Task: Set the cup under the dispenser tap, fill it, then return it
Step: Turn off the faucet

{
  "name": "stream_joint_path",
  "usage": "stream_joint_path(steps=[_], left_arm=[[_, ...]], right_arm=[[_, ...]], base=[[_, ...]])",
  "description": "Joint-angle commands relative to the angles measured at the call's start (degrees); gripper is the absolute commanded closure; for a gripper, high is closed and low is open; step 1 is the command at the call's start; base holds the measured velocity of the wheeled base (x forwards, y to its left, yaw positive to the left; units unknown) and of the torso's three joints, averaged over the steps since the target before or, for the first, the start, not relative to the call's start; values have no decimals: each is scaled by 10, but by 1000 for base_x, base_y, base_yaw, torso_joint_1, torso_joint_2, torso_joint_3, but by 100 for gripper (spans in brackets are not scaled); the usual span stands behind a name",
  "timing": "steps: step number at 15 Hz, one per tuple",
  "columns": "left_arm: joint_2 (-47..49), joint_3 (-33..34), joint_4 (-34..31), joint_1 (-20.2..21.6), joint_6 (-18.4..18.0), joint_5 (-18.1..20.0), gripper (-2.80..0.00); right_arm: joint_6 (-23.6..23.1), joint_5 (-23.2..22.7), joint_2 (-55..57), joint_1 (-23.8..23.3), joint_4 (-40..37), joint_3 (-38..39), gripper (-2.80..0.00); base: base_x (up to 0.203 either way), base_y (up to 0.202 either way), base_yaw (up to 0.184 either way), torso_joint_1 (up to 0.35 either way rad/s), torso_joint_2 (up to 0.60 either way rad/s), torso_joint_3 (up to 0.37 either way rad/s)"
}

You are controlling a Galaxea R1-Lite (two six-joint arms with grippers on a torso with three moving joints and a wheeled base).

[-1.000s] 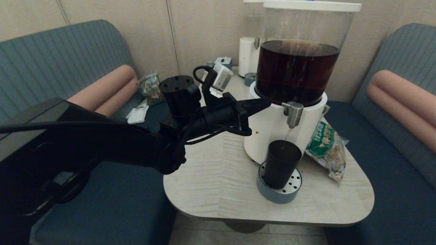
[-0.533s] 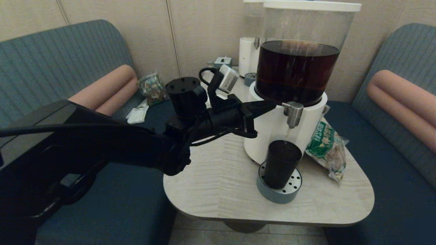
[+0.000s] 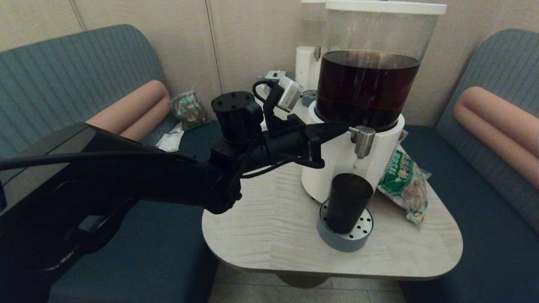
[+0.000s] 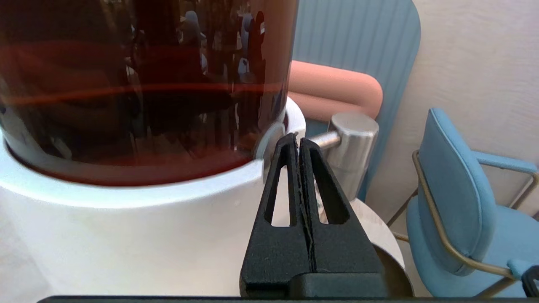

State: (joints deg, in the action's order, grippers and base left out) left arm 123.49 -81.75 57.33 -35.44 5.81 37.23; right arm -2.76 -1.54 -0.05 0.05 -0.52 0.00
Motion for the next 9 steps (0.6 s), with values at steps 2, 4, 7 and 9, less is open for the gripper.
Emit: stream_joint_path(steps=[2,4,7,9], left_arm=[[13,-23,-3,-4,0,2,0],[18,-31,-12,-10,0,2,0],[27,-43,-16,-17,-2,-7,0],[33,-51,-22,-21,-5,-9,0]], right_arm=[[-1,0,0,0,0,0,0],[-1,0,0,0,0,0,0],[-1,0,0,0,0,0,0],[-1,0,0,0,0,0,0]], base=[[0,0,0,0,0,0],[0,0,0,0,0,0],[0,0,0,0,0,0],[0,0,0,0,0,0]])
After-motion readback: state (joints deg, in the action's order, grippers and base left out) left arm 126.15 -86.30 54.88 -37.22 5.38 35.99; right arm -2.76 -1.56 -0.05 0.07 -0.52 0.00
